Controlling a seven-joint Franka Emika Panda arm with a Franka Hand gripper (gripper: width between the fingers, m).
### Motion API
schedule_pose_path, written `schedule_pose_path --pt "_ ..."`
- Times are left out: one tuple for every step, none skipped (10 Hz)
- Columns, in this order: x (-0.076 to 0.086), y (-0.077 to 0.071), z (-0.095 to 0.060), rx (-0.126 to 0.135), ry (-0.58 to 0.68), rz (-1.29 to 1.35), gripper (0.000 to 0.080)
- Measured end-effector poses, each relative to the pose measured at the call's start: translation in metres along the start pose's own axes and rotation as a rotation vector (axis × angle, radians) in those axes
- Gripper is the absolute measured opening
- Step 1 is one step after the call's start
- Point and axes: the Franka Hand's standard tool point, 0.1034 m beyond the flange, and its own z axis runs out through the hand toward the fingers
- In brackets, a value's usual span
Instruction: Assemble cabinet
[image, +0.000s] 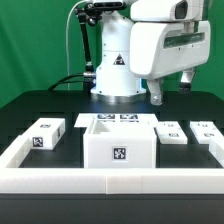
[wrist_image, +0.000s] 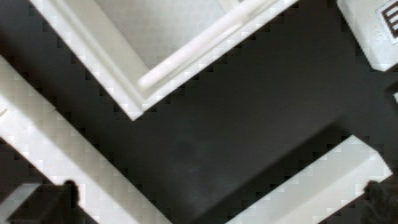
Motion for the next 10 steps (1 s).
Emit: schedule_pose_path --pt "0.000 0.000 0.000 0.000 0.000 0.000 0.0797" --pt "0.000 0.000 0.000 0.000 0.000 0.000 0.0797" --pt "0.000 0.000 0.000 0.000 0.000 0.000 0.0797" --pt "0.000 0.000 0.000 0.000 0.000 0.000 0.0797" --pt "0.000 0.000 0.000 0.000 0.000 0.000 0.0797" --pt "0.000 0.000 0.000 0.000 0.000 0.000 0.0797" --pt "0.000 0.000 0.000 0.000 0.000 0.000 0.0797" --pt "-0.001 0.000 0.000 -0.001 0.000 -0.003 0.0797" --pt "-0.007 0.001 0.003 -0.020 0.017 -0.093 0.0797" --pt "-0.018 0.000 0.008 -0.047 0.038 -0.191 0.0797"
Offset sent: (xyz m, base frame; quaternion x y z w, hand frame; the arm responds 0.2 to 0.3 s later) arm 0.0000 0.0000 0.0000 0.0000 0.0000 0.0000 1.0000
